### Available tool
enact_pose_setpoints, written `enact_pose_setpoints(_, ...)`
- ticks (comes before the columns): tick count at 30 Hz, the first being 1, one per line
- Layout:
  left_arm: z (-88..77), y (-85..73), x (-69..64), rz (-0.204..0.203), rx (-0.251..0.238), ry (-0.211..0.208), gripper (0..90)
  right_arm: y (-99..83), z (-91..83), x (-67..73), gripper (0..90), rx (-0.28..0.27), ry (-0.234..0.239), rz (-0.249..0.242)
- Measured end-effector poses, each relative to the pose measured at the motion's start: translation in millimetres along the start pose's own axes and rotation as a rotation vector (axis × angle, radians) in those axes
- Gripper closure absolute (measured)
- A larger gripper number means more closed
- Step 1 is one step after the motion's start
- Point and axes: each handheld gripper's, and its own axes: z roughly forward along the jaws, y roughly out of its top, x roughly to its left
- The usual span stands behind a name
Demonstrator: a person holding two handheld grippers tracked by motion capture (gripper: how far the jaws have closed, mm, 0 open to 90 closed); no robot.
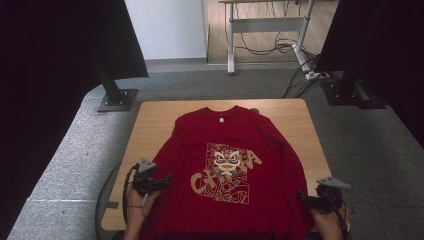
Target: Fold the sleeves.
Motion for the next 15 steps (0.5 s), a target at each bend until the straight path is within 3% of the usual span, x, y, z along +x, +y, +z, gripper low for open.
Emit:
enact_pose_setpoints(3, 7.6, 4.7, -6.8, 0.006, 0.010, -0.013, 26.1, 0.0, 0.0, 0.0, 7.7, 0.000, 0.000, 0.000)
enact_pose_setpoints(7, 21.4, 9.7, -15.7, 0.020, 0.038, 0.017, 31.1, 0.0, 0.0, 0.0, 7.7, 0.000, 0.000, 0.000)
enact_pose_setpoints(11, 28.3, 10.3, -18.3, 0.019, 0.048, 0.019, 37.0, 0.0, 0.0, 0.0, 7.7, 0.000, 0.000, 0.000)
enact_pose_setpoints(15, 39.1, 11.1, -21.6, 0.033, 0.084, 0.036, 48.6, 0.0, 0.0, 0.0, 7.7, 0.000, 0.000, 0.000)
